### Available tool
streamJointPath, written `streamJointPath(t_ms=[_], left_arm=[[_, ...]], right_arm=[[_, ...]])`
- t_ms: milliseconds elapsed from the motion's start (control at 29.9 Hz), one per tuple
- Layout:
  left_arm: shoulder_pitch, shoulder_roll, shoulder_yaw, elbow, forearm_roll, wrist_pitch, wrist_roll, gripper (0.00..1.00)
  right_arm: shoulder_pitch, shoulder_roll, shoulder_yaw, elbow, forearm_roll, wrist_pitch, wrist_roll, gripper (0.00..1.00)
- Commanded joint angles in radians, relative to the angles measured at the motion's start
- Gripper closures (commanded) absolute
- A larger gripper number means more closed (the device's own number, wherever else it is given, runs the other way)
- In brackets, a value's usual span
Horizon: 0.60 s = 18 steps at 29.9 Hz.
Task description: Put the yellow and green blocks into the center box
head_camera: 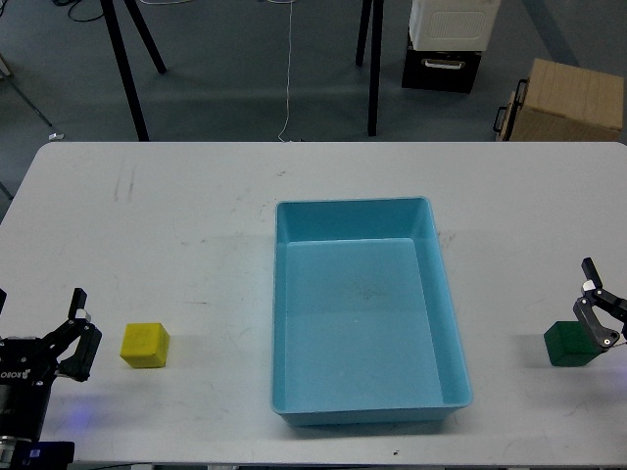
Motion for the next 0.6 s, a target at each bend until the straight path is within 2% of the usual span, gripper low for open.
streamJointPath(t_ms=[0,134,301,468,568], left_arm=[[-0.032,-0.002,0.002,0.004,0.001,0.000,-0.001,0.00],[-0.060,-0.003,0.007,0.008,0.001,0.000,0.000,0.00],[-0.087,-0.011,0.012,0.019,0.003,0.000,0.000,0.00],[-0.100,-0.012,0.016,0.036,0.003,0.000,0.002,0.00],[-0.103,-0.014,0.016,0.039,0.003,0.000,0.000,0.00]], right_arm=[[0.057,-0.211,-0.006,-0.003,-0.068,-0.083,-0.039,0.01],[0.175,-0.425,-0.061,-0.031,-0.104,-0.133,-0.068,0.01],[0.484,-0.653,-0.354,-0.074,-0.246,-0.153,-0.126,0.01],[0.961,-0.687,-0.852,-0.121,-0.446,-0.174,-0.202,0.01],[1.236,-0.658,-1.148,-0.166,-0.506,-0.174,-0.222,0.01]])
